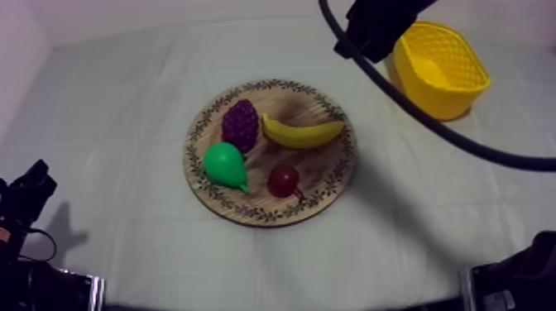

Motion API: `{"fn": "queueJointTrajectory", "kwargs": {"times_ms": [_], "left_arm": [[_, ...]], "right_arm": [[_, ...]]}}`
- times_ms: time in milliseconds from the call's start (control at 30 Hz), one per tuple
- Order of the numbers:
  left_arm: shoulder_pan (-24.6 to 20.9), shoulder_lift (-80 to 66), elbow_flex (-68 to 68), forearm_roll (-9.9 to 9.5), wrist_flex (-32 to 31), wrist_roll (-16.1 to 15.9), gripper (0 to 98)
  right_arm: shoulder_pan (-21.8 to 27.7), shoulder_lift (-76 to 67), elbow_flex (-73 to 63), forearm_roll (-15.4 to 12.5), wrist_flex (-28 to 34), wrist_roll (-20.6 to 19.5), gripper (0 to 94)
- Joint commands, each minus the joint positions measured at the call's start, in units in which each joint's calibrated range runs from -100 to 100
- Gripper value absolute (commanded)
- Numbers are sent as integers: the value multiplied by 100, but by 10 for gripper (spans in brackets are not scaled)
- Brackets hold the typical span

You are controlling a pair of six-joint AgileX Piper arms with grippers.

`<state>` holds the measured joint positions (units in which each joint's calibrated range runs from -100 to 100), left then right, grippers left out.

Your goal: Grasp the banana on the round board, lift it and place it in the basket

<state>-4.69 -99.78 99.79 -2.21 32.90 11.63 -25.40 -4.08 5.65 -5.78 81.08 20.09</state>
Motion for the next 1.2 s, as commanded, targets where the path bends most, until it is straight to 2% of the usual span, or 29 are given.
{"fn": "queueJointTrajectory", "kwargs": {"times_ms": [0,333,633,1167], "left_arm": [[2,-5,-1,3,0,-1,1],[2,-5,-1,3,0,2,1],[2,-5,-1,3,0,2,1],[2,-5,-1,3,0,2,1]], "right_arm": [[-8,1,15,30,18,20,609],[-78,205,234,139,-199,18,631],[-214,967,522,244,-520,48,640],[-213,3012,-288,181,-615,199,653]]}}
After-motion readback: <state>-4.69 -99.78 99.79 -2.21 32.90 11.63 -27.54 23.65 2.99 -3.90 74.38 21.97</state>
